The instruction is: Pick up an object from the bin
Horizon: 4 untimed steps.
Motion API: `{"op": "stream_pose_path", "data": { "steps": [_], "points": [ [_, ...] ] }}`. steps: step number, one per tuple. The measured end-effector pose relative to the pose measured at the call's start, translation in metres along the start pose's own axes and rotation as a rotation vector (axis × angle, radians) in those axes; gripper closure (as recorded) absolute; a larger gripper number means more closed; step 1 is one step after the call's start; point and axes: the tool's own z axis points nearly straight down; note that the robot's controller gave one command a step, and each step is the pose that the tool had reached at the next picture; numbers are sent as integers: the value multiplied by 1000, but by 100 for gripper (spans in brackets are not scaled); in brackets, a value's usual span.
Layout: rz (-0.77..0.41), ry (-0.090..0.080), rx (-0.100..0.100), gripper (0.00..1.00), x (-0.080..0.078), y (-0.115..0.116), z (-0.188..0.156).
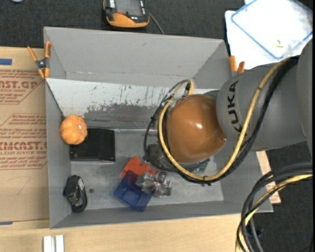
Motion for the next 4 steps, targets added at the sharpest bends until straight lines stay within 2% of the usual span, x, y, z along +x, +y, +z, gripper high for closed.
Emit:
{"op": "stream_pose_path", "data": {
  "steps": [1,2,3,4],
  "points": [
    [0,-1,0,100,0,0,0],
    [3,-4,1,100,-12,-10,7],
    [16,-3,1,100,20,-12,-3],
    [5,-2,0,100,8,-17,1]
  ]
}}
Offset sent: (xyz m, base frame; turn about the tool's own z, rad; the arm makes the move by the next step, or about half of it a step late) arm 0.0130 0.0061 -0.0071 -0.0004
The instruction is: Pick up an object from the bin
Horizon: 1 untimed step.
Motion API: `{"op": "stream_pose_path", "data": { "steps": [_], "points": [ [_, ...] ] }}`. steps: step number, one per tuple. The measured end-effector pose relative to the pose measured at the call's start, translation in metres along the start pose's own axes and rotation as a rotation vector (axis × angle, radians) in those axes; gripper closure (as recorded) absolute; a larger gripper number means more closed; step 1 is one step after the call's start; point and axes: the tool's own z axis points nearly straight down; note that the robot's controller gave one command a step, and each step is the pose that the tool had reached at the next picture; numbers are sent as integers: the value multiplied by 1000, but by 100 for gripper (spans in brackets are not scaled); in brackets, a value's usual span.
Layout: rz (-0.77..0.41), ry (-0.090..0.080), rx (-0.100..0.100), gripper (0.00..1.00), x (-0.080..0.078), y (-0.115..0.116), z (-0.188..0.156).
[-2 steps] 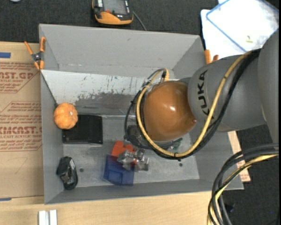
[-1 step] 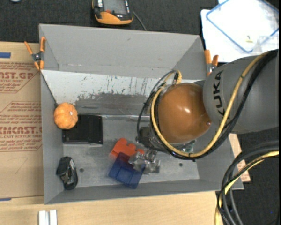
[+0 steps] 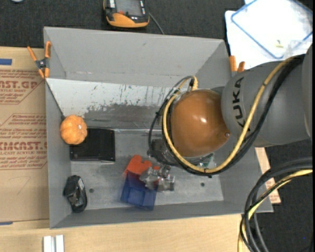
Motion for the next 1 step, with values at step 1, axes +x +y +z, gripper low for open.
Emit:
{"op": "stream_pose_path", "data": {
  "steps": [1],
  "points": [
    [42,-2,-1,100,70,-20,-120]
  ]
}}
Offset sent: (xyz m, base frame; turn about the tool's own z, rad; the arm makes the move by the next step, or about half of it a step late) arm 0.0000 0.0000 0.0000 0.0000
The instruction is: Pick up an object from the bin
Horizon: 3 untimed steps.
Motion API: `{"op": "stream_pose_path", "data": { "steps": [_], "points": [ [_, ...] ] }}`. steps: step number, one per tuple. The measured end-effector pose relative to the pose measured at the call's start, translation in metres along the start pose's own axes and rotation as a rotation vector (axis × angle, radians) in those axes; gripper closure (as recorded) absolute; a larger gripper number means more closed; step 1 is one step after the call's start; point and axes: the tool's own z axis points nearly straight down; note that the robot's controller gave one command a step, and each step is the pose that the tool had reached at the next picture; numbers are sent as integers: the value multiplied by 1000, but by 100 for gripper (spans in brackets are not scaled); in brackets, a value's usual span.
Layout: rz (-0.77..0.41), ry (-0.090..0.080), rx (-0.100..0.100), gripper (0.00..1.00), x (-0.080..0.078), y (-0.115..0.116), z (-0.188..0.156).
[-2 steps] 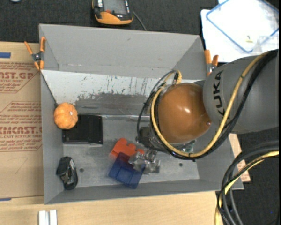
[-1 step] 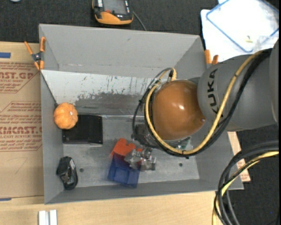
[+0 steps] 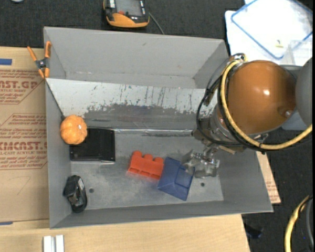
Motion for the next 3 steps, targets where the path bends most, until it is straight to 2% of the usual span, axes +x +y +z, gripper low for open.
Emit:
{"op": "stream_pose_path", "data": {
  "steps": [2,3],
  "points": [
    [-14,-1,1,100,-5,-2,5],
    [-80,-2,2,100,-8,-10,15]
  ]
}}
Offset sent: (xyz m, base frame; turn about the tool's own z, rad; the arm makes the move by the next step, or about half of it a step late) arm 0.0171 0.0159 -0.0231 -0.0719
